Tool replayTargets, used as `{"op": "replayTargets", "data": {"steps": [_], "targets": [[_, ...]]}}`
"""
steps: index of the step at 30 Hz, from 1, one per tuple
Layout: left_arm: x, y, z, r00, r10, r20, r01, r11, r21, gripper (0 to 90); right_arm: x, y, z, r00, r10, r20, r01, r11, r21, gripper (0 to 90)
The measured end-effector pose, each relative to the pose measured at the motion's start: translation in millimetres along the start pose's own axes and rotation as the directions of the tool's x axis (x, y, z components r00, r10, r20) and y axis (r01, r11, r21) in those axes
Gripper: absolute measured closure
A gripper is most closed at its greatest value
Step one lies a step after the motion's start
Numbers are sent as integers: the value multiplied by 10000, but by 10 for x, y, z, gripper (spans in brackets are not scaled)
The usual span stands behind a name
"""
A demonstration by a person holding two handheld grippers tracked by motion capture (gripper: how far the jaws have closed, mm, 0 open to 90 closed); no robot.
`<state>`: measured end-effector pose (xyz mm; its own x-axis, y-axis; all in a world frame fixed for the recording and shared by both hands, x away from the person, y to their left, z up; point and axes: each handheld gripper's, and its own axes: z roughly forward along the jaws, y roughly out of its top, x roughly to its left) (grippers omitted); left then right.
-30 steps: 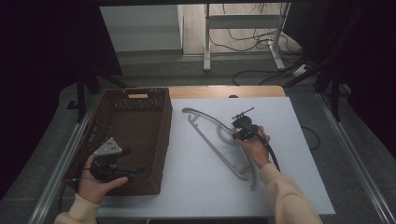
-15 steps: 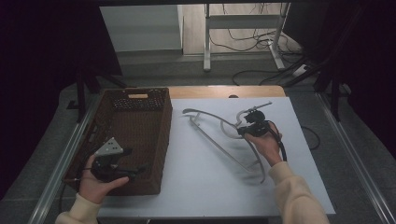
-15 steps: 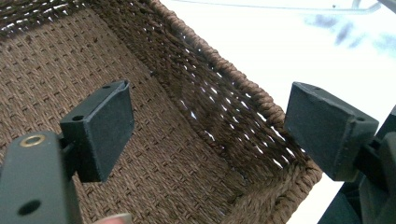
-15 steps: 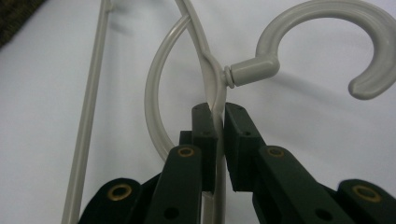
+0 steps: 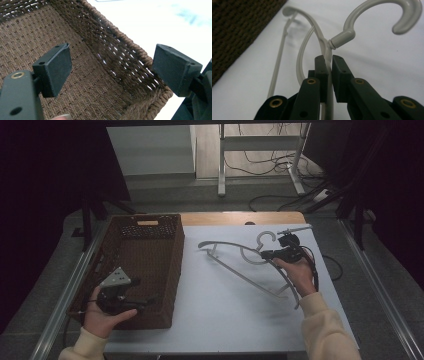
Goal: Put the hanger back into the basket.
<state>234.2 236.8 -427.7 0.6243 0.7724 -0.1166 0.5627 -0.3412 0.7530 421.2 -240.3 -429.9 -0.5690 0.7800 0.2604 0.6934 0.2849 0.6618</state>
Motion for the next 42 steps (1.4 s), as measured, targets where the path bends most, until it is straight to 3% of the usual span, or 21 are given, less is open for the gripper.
{"op": "replayTargets", "data": {"steps": [10, 15, 23, 29, 34, 42], "targets": [[-1, 3, -6, 10000, -22, -8, 22, 10000, -32, 165, 50, 53, -214, 9957, 41, -928, -105, 9976, -688, 833], [-2, 8, -18, 10000, 13, -47, -13, 10000, -71, 165, 99, 61, -316, 9937, -144, -1110, 42, 9958, -911, 833], [-19, 93, -54, 9998, 153, -161, -158, 9995, -277, 170, 233, 25, -481, 9809, -553, -1864, 333, 9923, -1191, 832], [-78, 198, -32, 9990, 421, -150, -426, 9984, -364, 175, 361, -20, -564, 9647, -803, -2506, 487, 9903, -1298, 832], [-113, 314, -28, 9976, 674, -172, -682, 9965, -473, 178, 468, -70, -566, 9334, -1166, -3394, 763, 9886, -1299, 832], [-173, 606, -20, 9917, 1276, -157, -1283, 9901, -573, 186, 617, -131, -511, 9144, -1583, -3726, 1271, 9861, -1069, 831]]}}
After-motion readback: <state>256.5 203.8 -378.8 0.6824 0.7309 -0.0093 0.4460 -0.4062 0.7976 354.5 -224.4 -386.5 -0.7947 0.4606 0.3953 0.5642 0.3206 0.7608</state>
